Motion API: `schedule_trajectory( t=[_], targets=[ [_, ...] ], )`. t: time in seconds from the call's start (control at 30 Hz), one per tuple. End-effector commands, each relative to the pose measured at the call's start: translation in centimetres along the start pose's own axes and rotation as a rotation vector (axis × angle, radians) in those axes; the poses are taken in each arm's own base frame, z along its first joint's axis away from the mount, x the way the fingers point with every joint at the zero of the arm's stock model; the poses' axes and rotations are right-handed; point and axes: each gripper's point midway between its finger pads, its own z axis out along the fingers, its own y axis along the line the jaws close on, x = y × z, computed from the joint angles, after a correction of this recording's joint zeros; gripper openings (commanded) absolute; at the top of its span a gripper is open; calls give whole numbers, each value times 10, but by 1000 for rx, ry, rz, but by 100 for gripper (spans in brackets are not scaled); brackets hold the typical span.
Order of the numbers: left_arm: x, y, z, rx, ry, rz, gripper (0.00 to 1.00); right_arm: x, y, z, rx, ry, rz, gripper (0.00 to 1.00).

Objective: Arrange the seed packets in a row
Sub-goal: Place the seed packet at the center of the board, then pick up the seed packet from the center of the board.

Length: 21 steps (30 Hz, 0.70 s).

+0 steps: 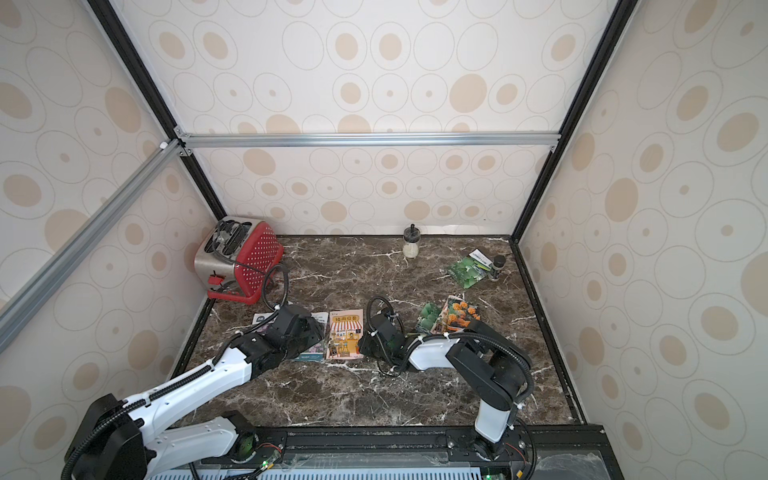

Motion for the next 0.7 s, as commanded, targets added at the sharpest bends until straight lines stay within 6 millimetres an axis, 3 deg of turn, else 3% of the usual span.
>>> schedule_trajectory(
  t=[0.0, 0.17, 0.3, 0.4, 0.53, 0.67],
  targets=[
    [-8, 1, -4, -4, -24, 9, 64, -3, 2, -4, 20, -24, 0, 36],
    [-11, -4, -3, 0, -31, 17, 65, -11, -6, -22, 65, -66, -31, 48],
    [-11, -20, 7, 30, -8, 55, 68, -40, -8, -61, 116, -168, -90, 52],
    [-4, -50, 24, 66, 60, 142, 73, -72, -25, -100, 169, -222, -93, 56],
    [15, -107, 50, 148, 135, 305, 79, -107, -65, -143, 227, -252, -52, 64],
    [43, -164, 75, 279, 211, 408, 81, -129, -96, -171, 296, -259, -23, 67]
  ],
)
